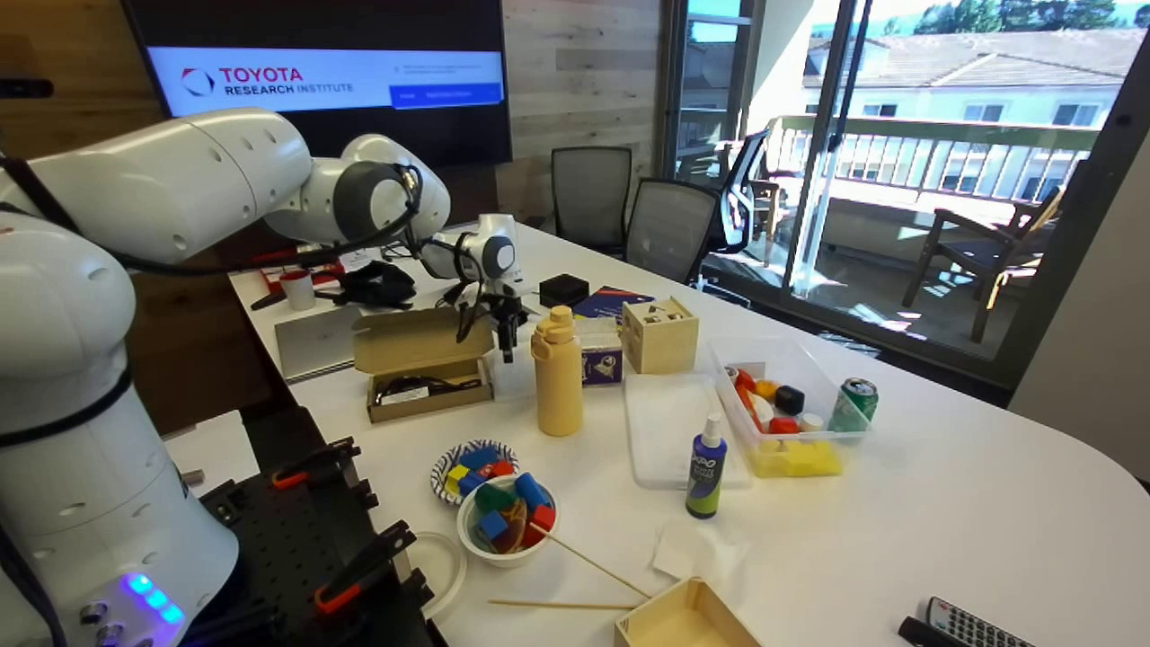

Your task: Put the paper in the box

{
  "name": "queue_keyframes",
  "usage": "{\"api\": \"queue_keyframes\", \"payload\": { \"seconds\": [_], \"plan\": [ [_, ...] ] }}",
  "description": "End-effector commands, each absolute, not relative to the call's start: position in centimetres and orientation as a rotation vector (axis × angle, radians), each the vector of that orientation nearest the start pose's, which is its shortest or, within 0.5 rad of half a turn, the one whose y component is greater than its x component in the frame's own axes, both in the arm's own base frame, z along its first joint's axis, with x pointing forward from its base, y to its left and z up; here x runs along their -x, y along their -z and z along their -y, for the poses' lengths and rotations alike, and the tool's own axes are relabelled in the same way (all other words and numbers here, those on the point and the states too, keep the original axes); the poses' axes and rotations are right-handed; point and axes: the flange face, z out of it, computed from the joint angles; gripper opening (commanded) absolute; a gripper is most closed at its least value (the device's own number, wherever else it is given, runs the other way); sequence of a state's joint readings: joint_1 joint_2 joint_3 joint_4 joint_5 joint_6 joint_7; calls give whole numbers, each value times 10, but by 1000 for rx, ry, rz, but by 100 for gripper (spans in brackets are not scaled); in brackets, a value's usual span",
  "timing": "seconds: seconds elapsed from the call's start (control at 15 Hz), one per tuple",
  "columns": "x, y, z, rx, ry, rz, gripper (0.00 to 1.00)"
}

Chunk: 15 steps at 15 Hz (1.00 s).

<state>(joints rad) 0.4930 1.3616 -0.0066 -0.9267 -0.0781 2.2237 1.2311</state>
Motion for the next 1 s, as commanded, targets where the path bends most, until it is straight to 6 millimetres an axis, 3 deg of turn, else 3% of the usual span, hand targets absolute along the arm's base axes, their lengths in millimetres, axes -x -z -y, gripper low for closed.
{"api": "queue_keyframes", "payload": {
  "seconds": [0.0, 0.2, 0.4, 0.53, 0.93],
  "plan": [
    [-674, -11, -330, 3094, -26, -1044, 100],
    [-678, 9, -314, 3110, -48, -995, 100],
    [-667, 40, -309, 3107, -147, -925, 100],
    [-659, 46, -314, 3118, -199, -866, 74],
    [-661, 25, -324, 3167, -183, -807, 28]
  ]
}}
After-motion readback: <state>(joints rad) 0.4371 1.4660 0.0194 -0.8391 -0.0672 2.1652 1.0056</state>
